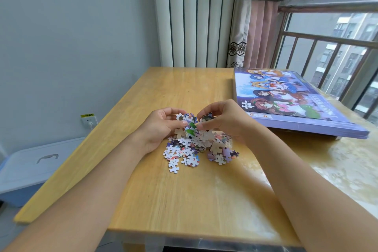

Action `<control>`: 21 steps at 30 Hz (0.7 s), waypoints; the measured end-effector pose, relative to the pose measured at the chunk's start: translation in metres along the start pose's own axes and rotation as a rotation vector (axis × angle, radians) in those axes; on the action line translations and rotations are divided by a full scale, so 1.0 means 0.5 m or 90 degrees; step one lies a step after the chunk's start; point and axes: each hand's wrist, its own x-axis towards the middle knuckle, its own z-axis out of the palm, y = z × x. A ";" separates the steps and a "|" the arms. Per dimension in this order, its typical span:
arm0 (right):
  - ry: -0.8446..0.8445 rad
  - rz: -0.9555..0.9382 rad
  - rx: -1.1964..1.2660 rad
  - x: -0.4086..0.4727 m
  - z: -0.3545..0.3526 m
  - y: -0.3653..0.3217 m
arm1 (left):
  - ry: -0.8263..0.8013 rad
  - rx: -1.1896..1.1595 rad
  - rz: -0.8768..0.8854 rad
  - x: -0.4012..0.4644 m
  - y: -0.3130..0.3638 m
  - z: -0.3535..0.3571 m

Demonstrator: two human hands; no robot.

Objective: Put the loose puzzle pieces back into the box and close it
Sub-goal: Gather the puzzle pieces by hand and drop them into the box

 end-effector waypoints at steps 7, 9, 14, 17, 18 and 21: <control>-0.015 -0.038 0.147 0.008 0.030 0.012 | -0.019 0.017 0.012 0.003 -0.005 0.005; 0.010 -0.051 0.136 0.012 0.036 0.013 | -0.034 0.003 0.004 0.000 -0.002 0.008; 0.045 -0.048 0.131 0.013 0.045 0.019 | -0.047 -0.004 -0.022 -0.003 0.011 0.009; 0.061 -0.062 0.114 0.011 0.048 0.020 | -0.077 0.021 0.001 -0.006 0.010 0.008; 0.069 -0.065 0.103 0.009 0.051 0.019 | -0.073 0.063 0.023 -0.006 0.005 0.009; 0.066 -0.050 0.103 0.008 0.058 0.019 | -0.014 0.134 0.073 -0.003 -0.009 0.020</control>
